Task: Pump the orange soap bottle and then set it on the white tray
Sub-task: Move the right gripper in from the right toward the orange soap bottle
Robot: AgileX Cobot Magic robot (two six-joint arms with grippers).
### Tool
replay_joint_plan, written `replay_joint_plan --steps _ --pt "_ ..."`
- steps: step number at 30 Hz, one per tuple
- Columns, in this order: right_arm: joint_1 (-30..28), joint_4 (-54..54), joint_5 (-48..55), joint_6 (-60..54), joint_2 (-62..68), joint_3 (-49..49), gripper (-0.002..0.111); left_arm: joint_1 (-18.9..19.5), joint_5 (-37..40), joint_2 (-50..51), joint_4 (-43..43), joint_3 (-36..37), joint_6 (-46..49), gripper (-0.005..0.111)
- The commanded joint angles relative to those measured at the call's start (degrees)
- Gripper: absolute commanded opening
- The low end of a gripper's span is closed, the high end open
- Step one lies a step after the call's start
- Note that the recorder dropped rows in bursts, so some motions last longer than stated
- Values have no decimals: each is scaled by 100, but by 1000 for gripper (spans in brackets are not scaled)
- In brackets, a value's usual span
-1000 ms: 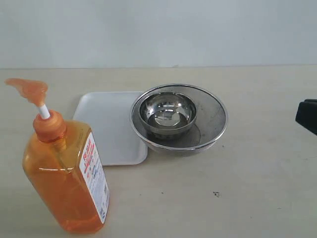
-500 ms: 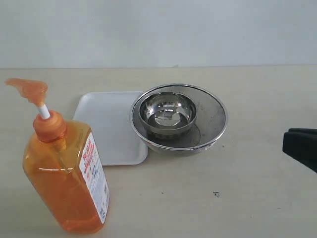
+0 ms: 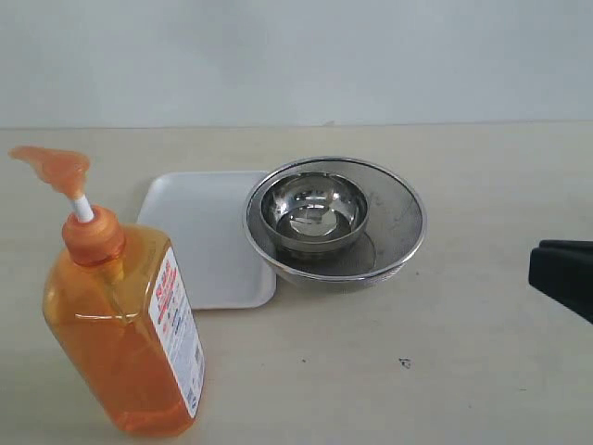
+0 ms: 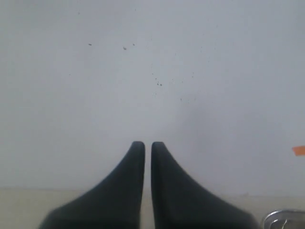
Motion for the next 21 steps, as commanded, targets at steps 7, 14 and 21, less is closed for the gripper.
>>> replay_joint_plan --steps 7,14,21 --pt "14 -10 56 -61 18 -30 0 17 -718 -15 10 16 -566 5" --pt "14 25 -14 -51 152 -30 0 17 -420 -15 73 16 -1795 5" --pt "14 1300 -290 -990 1424 -30 0 17 1707 265 123 -1097 -1545 5"
